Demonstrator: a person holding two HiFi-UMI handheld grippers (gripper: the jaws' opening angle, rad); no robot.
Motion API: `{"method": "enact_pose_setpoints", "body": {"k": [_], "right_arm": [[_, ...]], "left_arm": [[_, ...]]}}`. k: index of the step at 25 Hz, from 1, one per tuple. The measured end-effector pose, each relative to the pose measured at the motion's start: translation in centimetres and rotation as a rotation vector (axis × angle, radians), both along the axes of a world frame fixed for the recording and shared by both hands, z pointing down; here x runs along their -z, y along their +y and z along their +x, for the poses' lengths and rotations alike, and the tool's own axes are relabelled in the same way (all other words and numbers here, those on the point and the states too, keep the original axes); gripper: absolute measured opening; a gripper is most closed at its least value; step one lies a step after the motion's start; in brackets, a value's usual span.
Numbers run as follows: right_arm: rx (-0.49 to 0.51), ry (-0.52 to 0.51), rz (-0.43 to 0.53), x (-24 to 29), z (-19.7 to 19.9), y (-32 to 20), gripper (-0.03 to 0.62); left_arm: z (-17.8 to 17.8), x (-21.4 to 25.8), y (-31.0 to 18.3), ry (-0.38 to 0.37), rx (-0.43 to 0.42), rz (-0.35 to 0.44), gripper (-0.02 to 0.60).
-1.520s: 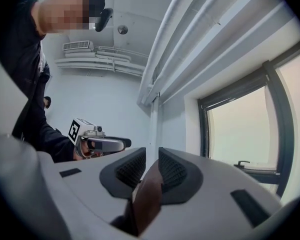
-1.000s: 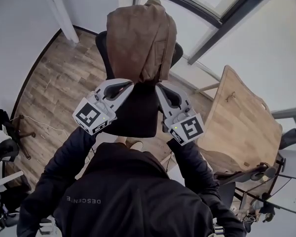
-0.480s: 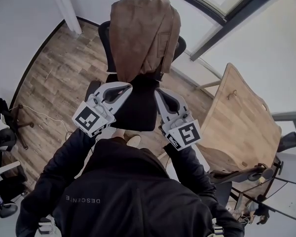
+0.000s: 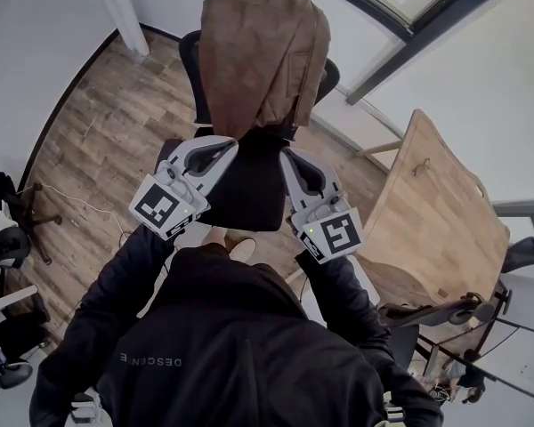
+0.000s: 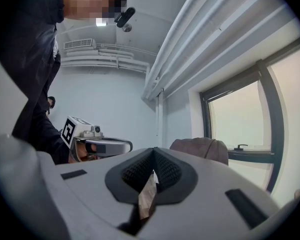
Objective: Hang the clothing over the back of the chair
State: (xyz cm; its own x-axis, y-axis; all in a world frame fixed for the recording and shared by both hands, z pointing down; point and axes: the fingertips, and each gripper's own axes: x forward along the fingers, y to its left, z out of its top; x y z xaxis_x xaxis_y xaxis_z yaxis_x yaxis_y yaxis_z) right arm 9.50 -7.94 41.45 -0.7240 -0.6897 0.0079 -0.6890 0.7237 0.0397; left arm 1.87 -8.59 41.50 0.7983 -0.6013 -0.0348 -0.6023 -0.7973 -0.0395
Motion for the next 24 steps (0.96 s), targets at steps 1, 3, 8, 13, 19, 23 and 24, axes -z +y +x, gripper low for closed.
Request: {"method": "enact_pose_setpoints", "body": {"k": [1,3,8,13,19,23,24], "right_arm": [[0.001,0.001,0.000,0.1,-0.1,0.0,-0.011],[0.005,0.003,0.002,0.0,-0.2,0.0,-0.011],[0.009,-0.001,0.000,-0.2,-0.5,0.1,-0.009],[0.011,-0.006,-0.006,-0.3,-0.8,0.3,-0.011],[0.012,-0.012,-0.016,-0.7,-1.0,0.6,-0.009],[0.016,-0.008,-0.022,-1.0,-0.9,0.7,-0.009],[0.017,-0.006,-0.024,-1.0,-0.9,0.7,-0.009]], "left_arm": [[-0.1,0.1,-0.1,-0.002,0.002,0.002,0.018],[-0.2,0.1,-0.1,-0.005,0.006,0.002,0.018],[-0.6,0.2,-0.2,0.027,0.013,-0.020,0.018],[-0.5,0.0,0.0,0.012,0.008,-0.021,0.018],[-0.4,-0.2,0.2,0.022,0.007,-0.029,0.018],[0.0,-0.5,0.5,0.016,-0.006,-0.033,0.018],[0.1,-0.5,0.6,0.014,-0.010,-0.033,0.018]]}}
